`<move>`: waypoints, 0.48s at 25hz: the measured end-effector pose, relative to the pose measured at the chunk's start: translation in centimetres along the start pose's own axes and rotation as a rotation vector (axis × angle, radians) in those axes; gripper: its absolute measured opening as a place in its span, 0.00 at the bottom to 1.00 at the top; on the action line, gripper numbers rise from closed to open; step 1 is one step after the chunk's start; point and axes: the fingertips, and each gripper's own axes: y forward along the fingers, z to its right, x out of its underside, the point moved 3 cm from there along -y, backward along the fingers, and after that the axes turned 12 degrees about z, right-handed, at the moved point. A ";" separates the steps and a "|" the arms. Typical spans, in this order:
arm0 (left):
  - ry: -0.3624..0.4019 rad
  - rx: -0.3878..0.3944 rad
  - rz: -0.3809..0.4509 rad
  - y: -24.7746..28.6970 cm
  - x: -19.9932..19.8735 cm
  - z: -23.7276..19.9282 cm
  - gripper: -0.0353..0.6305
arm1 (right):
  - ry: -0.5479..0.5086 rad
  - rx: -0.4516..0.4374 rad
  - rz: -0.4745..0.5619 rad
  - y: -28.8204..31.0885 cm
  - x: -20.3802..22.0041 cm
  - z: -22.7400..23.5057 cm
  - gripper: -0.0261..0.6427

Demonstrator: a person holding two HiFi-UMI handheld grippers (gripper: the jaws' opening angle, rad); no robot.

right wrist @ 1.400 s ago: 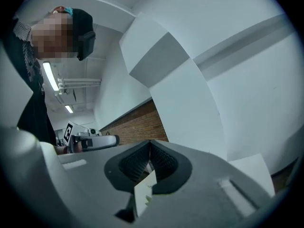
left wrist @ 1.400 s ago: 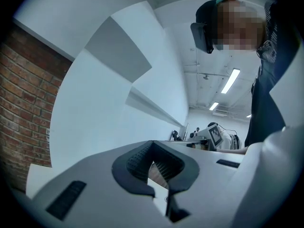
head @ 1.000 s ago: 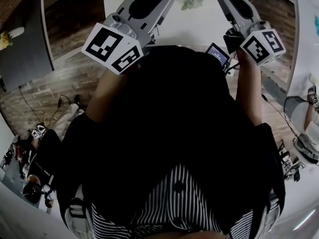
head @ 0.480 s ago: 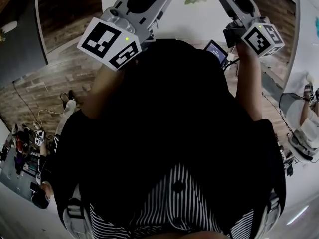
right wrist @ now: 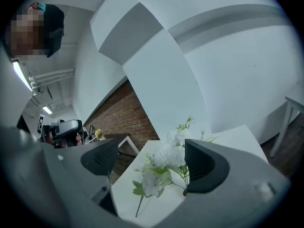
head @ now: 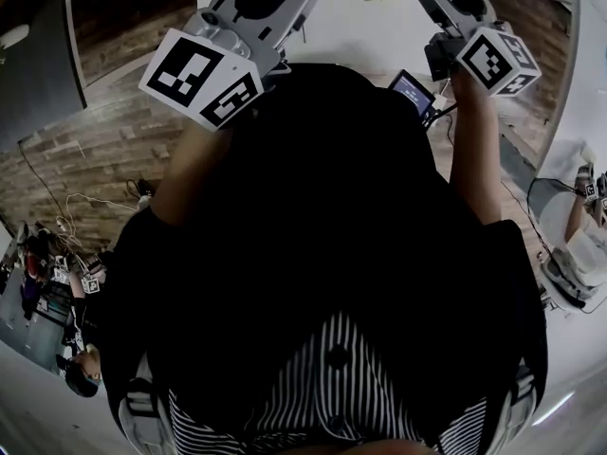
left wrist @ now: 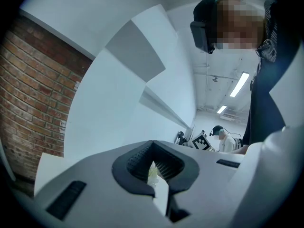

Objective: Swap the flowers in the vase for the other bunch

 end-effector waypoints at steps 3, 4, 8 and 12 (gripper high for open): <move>0.001 -0.020 0.008 -1.1 0.2 -0.1 0.06 | 0.012 0.007 -0.033 0.3 1.1 0.2 0.69; -0.001 -0.025 0.013 -1.4 0.4 -0.2 0.06 | 0.026 0.003 -0.046 0.4 1.6 0.4 0.71; -0.015 -0.049 0.032 -2.5 0.7 -0.9 0.06 | 0.054 0.009 -0.134 1.6 4.0 1.0 0.75; -0.013 -0.089 0.039 -3.8 0.8 -1.9 0.06 | 0.051 0.077 -0.230 2.8 6.6 2.5 0.75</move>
